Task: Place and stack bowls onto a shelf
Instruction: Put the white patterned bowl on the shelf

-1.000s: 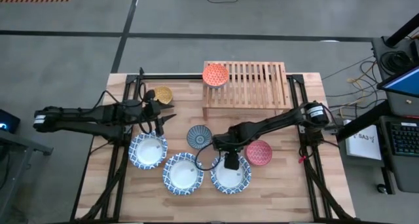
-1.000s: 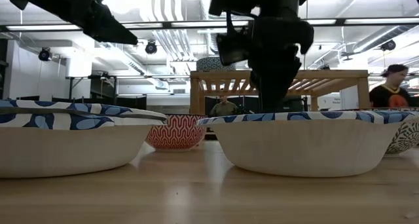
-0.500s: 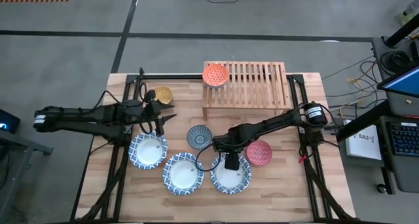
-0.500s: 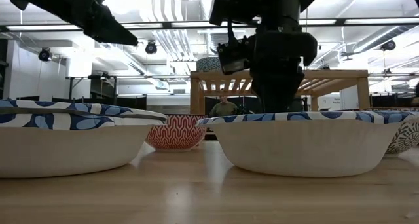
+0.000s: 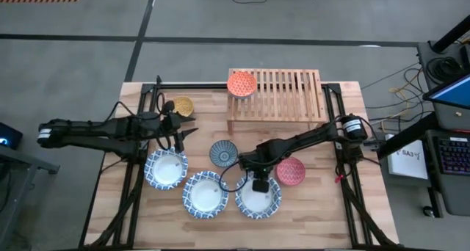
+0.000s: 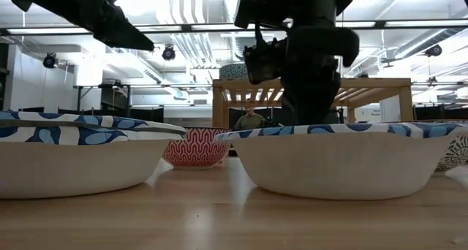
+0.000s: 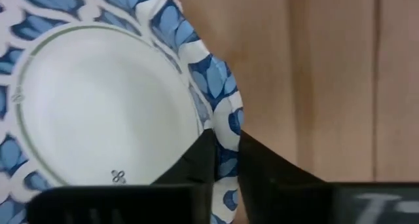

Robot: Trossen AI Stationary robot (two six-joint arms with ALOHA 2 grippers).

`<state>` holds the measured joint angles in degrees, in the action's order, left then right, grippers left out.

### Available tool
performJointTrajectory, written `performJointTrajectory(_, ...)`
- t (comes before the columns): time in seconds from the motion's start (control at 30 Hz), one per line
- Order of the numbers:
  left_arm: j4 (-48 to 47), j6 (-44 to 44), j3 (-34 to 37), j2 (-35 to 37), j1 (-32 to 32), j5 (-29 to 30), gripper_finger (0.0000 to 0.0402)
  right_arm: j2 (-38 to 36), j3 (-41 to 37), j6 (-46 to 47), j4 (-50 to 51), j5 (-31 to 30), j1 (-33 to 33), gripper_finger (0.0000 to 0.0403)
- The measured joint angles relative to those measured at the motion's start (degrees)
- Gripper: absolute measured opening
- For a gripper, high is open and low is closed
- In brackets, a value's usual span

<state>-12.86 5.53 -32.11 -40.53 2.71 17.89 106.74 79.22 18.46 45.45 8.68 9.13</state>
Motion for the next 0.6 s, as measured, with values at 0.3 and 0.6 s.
performJointTrajectory(0.3, 0.0, 0.0, 0.0, 0.0, 0.0, 0.0, 0.0151, -4.6, 0.1, 0.0, 0.9, 2.2, -0.2, 0.001)
performJointTrajectory(0.6, 0.4, 0.0, 0.0, 0.0, 0.0, 0.0, 0.0151, -17.3, 0.1, 2.1, 0.9, 1.1, -3.8, 0.0009)
